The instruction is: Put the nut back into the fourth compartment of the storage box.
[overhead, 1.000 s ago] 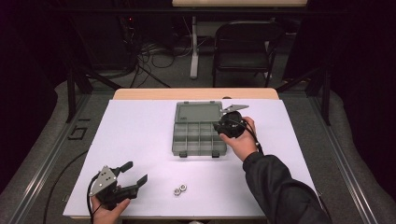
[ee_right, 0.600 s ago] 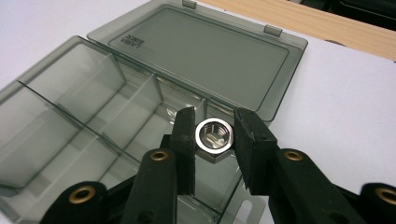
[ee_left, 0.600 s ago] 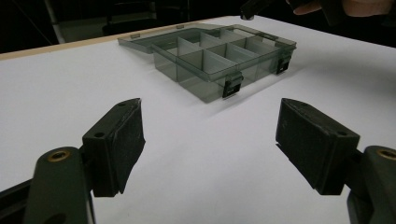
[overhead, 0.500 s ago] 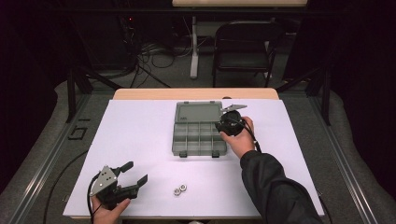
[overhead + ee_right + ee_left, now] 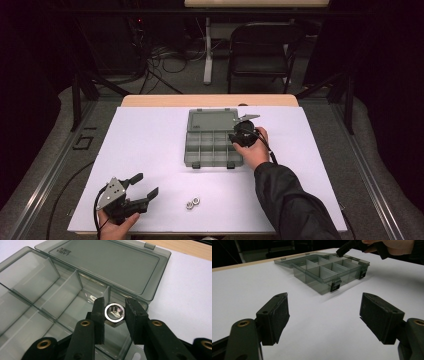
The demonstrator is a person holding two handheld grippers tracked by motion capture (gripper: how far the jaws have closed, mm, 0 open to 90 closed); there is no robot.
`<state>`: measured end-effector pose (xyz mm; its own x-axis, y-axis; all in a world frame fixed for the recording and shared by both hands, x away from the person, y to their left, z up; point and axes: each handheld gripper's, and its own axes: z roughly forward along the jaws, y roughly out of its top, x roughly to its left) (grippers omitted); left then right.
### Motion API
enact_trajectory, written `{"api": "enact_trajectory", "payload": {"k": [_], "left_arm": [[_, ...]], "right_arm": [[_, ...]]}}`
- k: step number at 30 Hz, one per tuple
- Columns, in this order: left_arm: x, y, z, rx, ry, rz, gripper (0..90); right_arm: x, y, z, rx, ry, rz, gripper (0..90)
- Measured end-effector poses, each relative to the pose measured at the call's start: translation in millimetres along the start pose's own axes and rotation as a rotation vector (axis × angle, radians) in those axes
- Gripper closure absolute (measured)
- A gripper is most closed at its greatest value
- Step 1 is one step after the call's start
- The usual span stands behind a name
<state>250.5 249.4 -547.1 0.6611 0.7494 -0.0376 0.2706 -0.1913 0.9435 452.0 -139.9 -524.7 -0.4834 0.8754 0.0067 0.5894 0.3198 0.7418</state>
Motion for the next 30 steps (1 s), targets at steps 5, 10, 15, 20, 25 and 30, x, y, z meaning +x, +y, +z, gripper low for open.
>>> {"api": "enact_trajectory", "payload": {"k": [5,10,15,20,25,30], "left_arm": [[1.0,0.1,-0.2,0.004,-0.019,0.001,23.5],[0.7,0.0,0.0,0.000,-0.015,0.000,23.5],[0.3,-0.1,0.5,-0.003,-0.014,0.000,23.5],[0.2,-0.1,0.3,-0.002,-0.010,0.000,23.6],[0.0,-0.1,0.4,-0.001,-0.012,0.000,23.7],[0.3,0.0,0.3,-0.001,-0.013,0.000,23.7]], "right_arm": [[1.2,-1.4,4.2,0.006,-0.003,-0.002,70.1],[0.6,-2.0,5.4,0.006,-0.008,0.004,70.1],[-0.3,-2.4,5.9,0.008,-0.003,0.017,70.1],[-0.7,-2.8,6.7,0.007,-0.004,0.020,70.1],[-0.9,-3.3,7.0,0.008,-0.005,0.023,70.1],[-1.6,-4.1,6.9,0.010,-0.003,0.021,69.1]]}}
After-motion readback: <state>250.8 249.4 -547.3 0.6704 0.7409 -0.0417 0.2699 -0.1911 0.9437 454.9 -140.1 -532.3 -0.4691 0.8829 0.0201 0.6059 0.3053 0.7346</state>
